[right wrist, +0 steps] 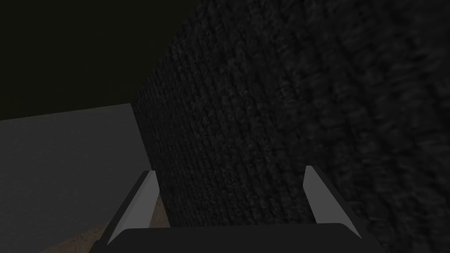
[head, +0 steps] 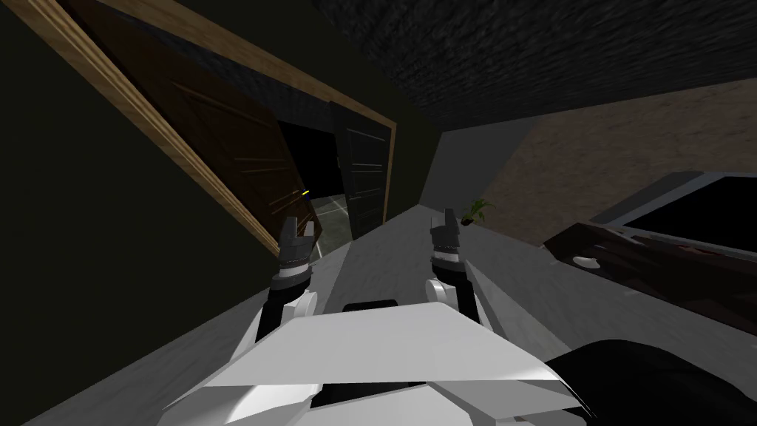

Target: Push the door open

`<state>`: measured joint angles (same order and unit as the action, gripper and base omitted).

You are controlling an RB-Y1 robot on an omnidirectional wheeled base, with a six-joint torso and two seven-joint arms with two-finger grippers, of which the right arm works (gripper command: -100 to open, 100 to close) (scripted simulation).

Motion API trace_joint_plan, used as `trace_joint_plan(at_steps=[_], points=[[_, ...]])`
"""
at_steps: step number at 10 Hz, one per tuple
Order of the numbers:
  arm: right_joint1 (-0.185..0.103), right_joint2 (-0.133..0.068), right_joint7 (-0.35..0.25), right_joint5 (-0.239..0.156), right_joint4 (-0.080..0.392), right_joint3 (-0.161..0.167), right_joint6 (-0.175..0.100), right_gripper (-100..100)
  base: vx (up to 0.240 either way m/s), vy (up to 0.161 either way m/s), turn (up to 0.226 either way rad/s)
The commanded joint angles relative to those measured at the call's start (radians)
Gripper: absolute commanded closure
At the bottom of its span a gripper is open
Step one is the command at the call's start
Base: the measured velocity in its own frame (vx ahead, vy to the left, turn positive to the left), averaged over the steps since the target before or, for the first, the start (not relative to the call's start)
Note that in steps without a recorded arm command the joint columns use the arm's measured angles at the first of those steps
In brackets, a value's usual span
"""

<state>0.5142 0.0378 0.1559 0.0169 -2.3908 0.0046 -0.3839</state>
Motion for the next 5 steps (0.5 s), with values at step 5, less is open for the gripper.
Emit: trace_joint_plan(at_steps=[5], points=[[-0.062, -0.04, -0.027, 0.007, 0.114, 0.01, 0.006, -100, 0.163, 0.005, 0.078]])
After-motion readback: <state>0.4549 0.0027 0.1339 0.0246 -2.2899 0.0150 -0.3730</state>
